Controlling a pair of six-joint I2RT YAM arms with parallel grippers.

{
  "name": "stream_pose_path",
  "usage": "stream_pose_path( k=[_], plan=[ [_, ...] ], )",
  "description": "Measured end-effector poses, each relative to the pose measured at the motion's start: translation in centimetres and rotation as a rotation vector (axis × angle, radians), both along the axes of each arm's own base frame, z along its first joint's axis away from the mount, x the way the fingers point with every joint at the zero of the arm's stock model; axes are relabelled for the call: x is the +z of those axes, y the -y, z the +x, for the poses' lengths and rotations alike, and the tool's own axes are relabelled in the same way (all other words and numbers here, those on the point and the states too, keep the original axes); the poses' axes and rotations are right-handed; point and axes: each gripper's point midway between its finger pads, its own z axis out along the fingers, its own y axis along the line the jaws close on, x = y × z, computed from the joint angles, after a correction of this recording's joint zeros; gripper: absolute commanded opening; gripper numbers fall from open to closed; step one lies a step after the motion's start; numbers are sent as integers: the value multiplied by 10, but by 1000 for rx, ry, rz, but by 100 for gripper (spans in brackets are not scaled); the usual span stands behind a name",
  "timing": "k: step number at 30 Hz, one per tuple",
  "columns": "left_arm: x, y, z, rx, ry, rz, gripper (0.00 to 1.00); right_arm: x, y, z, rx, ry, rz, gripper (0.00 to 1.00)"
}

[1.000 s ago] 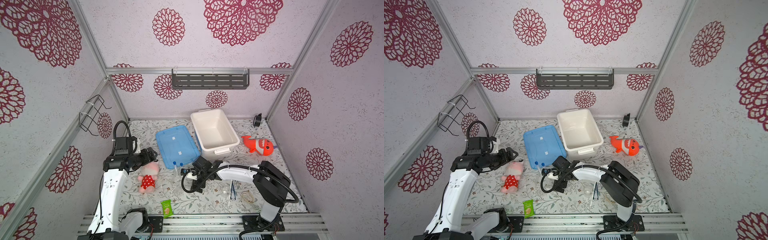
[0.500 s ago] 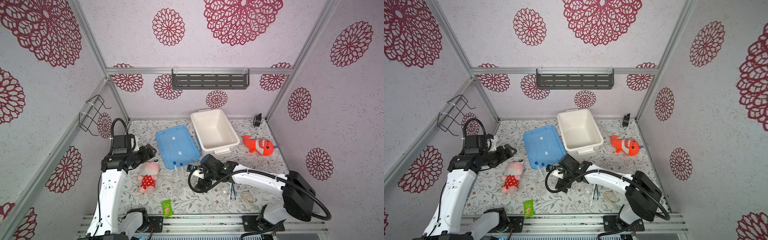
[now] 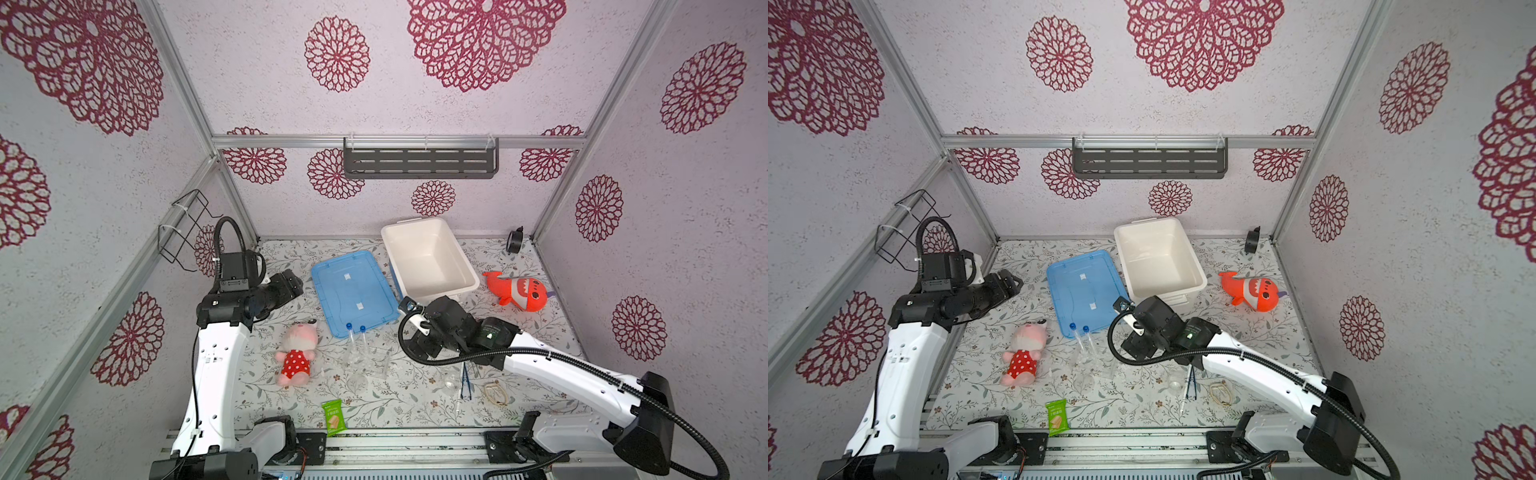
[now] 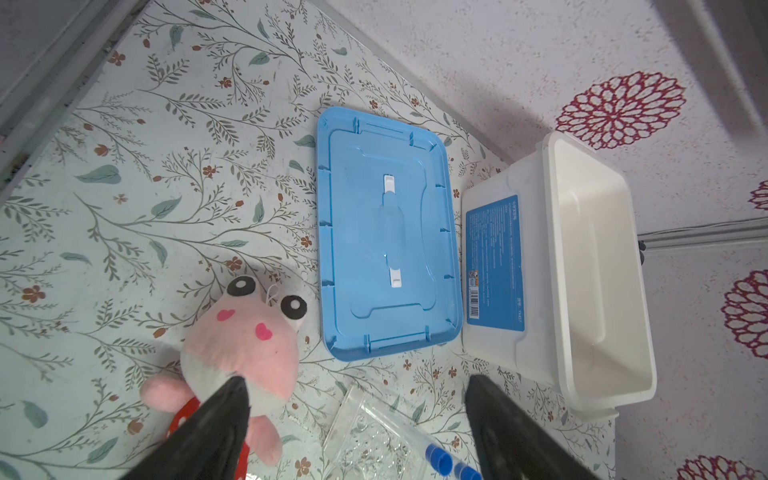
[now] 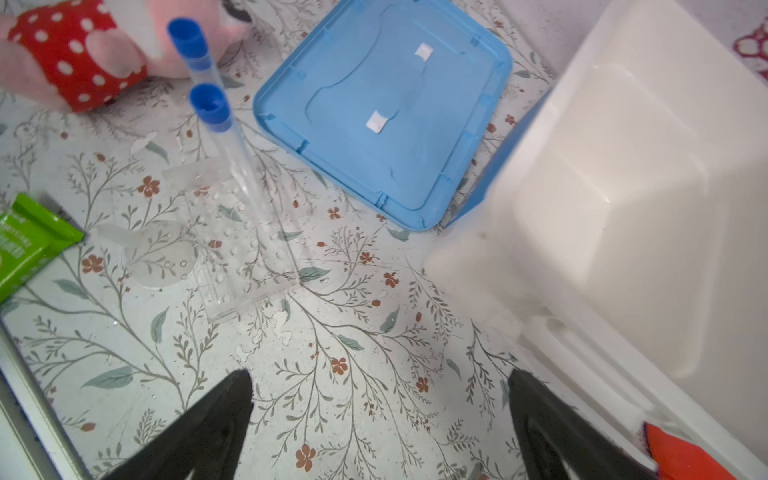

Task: Organize the chemistry lab equipment
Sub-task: 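Move the right gripper to the clear glass funnel and grasp its stem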

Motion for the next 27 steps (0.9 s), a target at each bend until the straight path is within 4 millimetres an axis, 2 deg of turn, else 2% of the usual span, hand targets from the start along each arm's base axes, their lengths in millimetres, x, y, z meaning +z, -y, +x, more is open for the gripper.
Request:
stream_pose_path(
  k=[4,8,11,13,16,20,24,27],
  plan=[
    [-5,-7,6,38,-3,12,86,16,16,11,-105,-50,51,95],
    [-17,-16,10,79,-28,28,86,5,15,-5,-110,-171,83,86],
    [-27,-23,13,109,-48,31,86,-10,17,-20,-157,-271,71,82],
    [-32,-26,15,124,-54,29,86,-26,26,-27,-253,-358,42,78],
    [-34,-28,18,137,-55,23,86,-53,45,-37,-435,-481,2,72],
    [-37,-30,21,155,-45,17,86,-91,82,-71,-627,-625,-22,68],
    [-58,-31,19,182,-75,1,85,-103,114,-95,-724,-688,12,61],
    [-71,-31,19,191,-108,-16,85,-113,120,-100,-742,-716,33,58]
  ],
)
